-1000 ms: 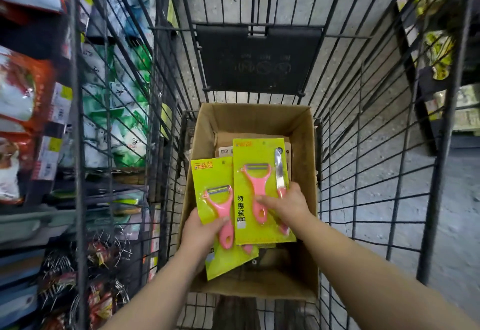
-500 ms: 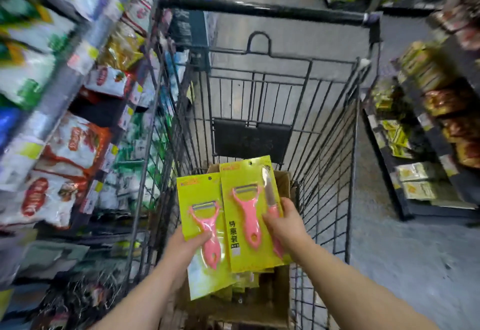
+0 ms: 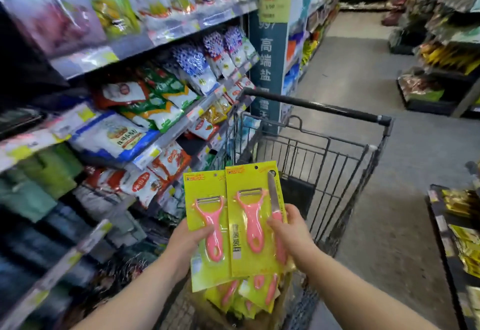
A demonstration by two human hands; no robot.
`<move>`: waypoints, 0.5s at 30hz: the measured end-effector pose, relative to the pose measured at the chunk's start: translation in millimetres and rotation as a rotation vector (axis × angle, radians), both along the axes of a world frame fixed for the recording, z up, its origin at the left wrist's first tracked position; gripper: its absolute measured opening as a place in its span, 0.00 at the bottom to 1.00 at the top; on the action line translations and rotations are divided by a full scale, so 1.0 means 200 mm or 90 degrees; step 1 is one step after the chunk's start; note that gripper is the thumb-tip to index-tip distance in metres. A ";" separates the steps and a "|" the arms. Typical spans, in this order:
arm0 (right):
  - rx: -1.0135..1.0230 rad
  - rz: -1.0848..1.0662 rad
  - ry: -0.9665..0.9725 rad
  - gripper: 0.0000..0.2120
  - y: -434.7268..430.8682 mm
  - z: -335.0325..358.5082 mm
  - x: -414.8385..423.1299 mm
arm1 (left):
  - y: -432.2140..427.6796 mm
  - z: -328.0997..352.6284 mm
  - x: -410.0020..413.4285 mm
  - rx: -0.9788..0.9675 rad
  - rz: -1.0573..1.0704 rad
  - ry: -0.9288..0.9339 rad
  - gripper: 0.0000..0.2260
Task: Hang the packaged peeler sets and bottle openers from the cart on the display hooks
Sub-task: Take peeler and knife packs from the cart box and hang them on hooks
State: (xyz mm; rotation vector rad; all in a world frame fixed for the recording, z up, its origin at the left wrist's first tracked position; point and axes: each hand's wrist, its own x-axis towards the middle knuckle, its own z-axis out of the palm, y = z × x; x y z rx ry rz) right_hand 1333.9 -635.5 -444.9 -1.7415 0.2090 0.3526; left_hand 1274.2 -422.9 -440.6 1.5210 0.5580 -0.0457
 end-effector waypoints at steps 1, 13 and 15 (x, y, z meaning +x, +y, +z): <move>-0.002 0.020 -0.012 0.15 0.00 0.04 -0.03 | -0.02 0.05 -0.08 0.000 0.021 -0.003 0.15; -0.014 0.323 -0.178 0.21 0.47 0.61 -0.56 | 0.19 0.58 -1.05 0.065 0.304 -0.113 0.11; 0.000 0.370 -0.190 0.22 0.58 0.69 -0.70 | 0.25 0.65 -1.23 0.075 0.360 -0.131 0.12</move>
